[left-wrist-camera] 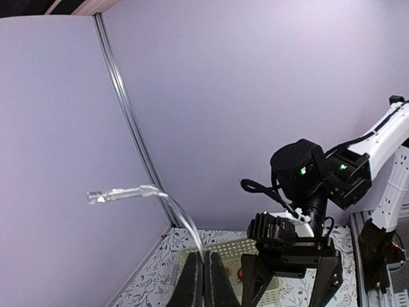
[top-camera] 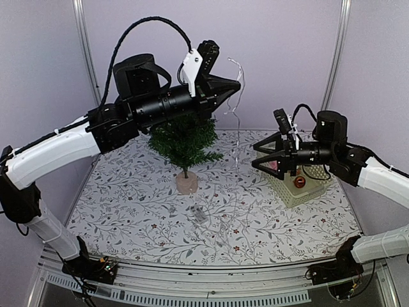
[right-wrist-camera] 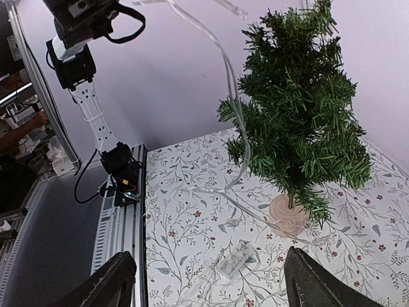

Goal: Decorate the small christmas tree

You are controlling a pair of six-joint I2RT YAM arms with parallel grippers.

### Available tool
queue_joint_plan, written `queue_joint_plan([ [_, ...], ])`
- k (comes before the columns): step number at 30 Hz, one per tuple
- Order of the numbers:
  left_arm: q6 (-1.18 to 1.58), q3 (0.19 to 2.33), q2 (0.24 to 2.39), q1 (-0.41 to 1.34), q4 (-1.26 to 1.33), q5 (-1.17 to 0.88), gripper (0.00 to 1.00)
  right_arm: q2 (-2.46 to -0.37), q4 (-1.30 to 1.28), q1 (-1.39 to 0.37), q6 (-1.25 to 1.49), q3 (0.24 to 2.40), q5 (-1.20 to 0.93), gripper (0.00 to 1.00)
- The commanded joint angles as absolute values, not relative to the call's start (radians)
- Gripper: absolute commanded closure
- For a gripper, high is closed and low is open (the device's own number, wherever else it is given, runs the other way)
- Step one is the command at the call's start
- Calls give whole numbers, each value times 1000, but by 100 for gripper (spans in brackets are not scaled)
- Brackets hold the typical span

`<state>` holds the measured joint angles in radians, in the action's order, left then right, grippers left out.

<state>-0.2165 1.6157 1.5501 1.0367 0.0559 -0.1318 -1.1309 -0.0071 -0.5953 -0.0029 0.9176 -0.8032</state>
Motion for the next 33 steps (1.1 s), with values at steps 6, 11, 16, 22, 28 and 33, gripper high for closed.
queue_joint_plan([
  [6, -221, 1674, 1538, 1045, 34, -205, 100, -1179, 143, -602, -178, 862, -730, 22],
  [11, -222, 1683, 1542, 1045, 32, -209, 100, -1238, 201, -637, -183, 886, -736, 34],
  [16, -225, 1676, 1536, 1045, 32, -197, 100, -1270, 233, -660, -174, 893, -714, 55],
  [22, -221, 1657, 1526, 1032, 42, -162, 100, -1288, 227, -669, -160, 929, -698, 92],
  [28, -226, 1712, 1514, 976, 3, -39, 100, -1250, 206, -669, -119, 1006, -649, 100],
  [33, -261, 1774, 1506, 930, -90, 88, 100, -1304, 211, -655, -21, 1195, -598, 100],
])
